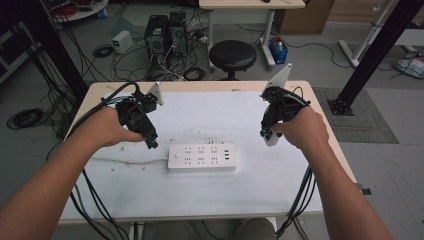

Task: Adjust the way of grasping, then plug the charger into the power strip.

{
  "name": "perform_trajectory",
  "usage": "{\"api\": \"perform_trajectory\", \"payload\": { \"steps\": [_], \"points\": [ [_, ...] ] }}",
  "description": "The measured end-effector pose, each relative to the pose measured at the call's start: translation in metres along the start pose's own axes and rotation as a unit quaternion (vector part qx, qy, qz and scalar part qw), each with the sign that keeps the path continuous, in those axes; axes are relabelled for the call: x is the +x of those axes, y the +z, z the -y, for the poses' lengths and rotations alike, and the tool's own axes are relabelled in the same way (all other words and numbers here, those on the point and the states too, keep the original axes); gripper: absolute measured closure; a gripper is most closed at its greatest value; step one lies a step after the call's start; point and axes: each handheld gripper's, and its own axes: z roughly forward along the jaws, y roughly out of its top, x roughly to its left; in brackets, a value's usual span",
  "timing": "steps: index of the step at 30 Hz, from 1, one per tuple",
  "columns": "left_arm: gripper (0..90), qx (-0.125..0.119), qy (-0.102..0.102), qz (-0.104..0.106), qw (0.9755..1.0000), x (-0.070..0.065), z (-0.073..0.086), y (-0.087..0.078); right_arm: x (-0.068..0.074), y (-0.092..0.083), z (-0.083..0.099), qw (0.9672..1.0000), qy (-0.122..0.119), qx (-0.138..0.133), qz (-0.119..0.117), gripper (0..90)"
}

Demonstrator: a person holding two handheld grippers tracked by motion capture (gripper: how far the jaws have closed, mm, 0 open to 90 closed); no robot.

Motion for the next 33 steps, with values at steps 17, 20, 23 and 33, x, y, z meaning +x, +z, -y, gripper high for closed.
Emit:
{"api": "perform_trajectory", "payload": {
  "steps": [17, 20, 23, 33],
  "points": [
    [22.5, -0.005, -0.027, -0.003, 0.9996, 0.019, 0.013, -0.010, -0.013, 0.003, 0.001, 1.0000, -0.003, 0.002, 0.008, 61.8],
    [22.4, -0.010, -0.023, -0.004, 0.9997, 0.019, 0.014, -0.012, -0.015, 0.003, 0.000, 1.0000, -0.008, -0.003, -0.001, 61.8],
    [22.5, -0.013, -0.020, -0.004, 0.9997, 0.019, 0.014, -0.012, -0.015, 0.002, -0.001, 0.9995, -0.029, -0.004, -0.014, 61.8],
    [22.5, -0.012, -0.001, -0.001, 0.9999, 0.015, 0.014, -0.009, 0.002, 0.002, -0.010, 0.9893, -0.145, 0.008, -0.013, 61.8]
  ]
}}
